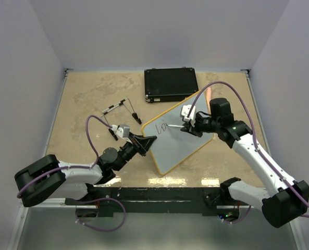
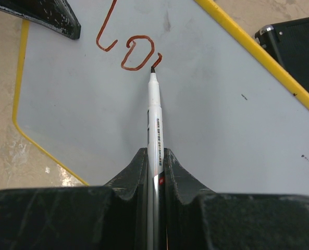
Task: Write a sentence on the whiteboard
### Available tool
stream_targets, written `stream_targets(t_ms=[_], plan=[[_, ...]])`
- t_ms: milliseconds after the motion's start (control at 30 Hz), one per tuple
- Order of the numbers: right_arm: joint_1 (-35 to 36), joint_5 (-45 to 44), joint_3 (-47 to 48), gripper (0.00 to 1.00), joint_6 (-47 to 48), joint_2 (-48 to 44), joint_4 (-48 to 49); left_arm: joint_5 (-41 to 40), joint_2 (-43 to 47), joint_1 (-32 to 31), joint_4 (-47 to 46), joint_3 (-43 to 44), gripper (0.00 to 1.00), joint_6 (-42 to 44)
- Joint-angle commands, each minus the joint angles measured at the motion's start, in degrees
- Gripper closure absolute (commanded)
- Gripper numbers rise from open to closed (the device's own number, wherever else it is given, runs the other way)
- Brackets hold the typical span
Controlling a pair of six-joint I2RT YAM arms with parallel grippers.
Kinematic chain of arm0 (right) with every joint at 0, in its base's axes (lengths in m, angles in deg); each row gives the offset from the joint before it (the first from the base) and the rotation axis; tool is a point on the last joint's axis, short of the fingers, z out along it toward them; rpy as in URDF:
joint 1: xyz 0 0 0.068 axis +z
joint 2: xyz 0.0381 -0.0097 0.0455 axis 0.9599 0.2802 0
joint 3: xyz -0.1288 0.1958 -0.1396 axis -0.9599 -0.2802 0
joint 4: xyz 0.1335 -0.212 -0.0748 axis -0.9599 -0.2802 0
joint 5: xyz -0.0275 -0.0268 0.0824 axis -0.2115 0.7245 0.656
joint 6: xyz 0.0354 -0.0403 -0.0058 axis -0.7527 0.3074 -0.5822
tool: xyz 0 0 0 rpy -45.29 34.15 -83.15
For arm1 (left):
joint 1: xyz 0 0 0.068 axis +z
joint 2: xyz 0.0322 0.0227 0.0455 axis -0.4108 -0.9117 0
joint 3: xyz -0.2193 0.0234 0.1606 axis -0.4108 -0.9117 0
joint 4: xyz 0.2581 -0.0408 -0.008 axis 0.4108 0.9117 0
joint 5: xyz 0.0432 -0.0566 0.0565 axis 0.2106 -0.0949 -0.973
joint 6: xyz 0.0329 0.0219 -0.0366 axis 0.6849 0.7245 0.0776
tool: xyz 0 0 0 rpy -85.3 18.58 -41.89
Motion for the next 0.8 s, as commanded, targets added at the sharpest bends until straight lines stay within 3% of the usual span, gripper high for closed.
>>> stream_targets(t_ms=[0, 467, 767], plan=[[0.09, -1.81, 0.08, 1.0, 2.3, 0.87, -2.66, 0.3, 0.8, -0.07, 1.32, -1.14, 1.0, 3.76], [0.0, -3.4, -0.36, 1.0, 3.27, 1.4, -4.16, 0.21, 0.89, -0.07, 1.4, -1.23, 1.0, 3.94], [0.09, -4.89, 1.83, 1.0, -0.33, 1.04, -0.12, 1.17, -0.25, -0.07, 0.79, -0.96, 1.0, 3.94]])
